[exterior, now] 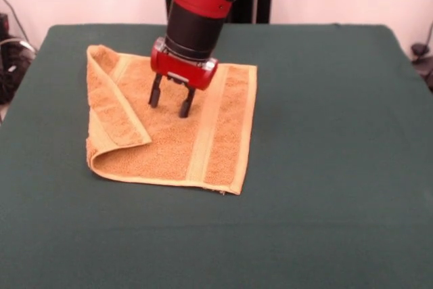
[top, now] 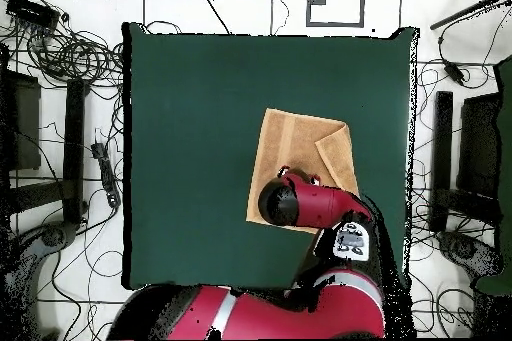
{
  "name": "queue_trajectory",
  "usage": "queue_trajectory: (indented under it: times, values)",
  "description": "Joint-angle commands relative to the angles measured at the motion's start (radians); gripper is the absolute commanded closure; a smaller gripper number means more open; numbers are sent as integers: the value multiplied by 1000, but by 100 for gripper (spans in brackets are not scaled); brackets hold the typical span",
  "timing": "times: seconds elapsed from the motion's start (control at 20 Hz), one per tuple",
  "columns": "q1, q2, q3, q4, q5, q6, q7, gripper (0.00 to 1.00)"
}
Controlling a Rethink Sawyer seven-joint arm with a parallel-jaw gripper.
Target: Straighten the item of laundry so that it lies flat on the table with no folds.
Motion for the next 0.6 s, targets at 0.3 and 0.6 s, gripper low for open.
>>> queue_trajectory:
  times: [0.3, 0.6]
  values:
    - [-237, 59, 444, 45, -79, -41, 7, 0]
    - [-358, 34, 527, 63, -174, 17, -56, 0]
